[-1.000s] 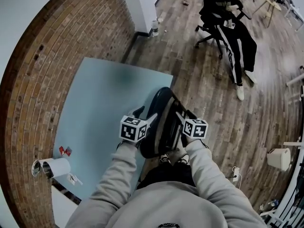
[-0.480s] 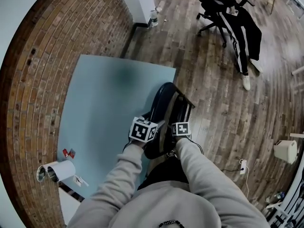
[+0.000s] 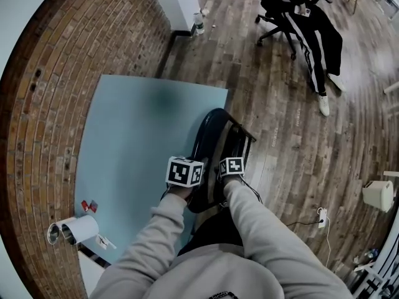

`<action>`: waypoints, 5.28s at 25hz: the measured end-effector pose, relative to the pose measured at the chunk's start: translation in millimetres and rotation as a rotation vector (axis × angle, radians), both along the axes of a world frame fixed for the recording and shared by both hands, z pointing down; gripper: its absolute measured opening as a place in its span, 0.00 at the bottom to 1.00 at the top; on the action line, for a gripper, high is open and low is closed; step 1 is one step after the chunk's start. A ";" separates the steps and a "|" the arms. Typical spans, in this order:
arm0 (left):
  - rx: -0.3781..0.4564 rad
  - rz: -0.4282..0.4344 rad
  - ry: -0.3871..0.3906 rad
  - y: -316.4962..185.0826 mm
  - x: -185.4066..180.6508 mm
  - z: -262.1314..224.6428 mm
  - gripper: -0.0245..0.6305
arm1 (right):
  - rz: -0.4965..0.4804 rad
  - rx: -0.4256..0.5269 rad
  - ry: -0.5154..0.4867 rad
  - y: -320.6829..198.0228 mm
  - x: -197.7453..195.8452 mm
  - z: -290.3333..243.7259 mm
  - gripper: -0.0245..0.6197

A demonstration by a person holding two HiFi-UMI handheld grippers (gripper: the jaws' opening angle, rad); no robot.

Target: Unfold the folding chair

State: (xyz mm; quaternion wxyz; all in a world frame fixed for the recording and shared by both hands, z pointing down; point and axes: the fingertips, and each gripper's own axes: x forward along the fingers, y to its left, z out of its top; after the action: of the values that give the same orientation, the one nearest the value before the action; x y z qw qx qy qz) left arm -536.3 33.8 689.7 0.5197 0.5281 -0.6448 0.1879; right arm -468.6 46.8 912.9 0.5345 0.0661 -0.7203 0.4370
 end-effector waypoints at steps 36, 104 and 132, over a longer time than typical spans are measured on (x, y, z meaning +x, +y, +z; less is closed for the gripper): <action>0.045 -0.039 0.053 -161.5 266.5 -4.4 0.14 | 0.003 -0.321 -0.298 -216.3 376.6 16.2 0.25; -0.010 0.100 -0.070 -177.0 218.0 182.9 0.46 | 0.315 -0.629 -0.999 -302.5 560.5 302.2 0.50; 0.588 0.235 0.115 -96.8 269.0 -86.5 0.46 | 0.392 0.321 -1.108 -305.6 597.2 -247.1 0.72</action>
State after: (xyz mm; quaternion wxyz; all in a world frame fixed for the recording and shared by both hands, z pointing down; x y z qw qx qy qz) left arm -267.3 -63.0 603.2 0.3553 0.7361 -0.5757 0.0221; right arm 128.6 -258.7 665.8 -0.0268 0.0400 -0.9226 0.3827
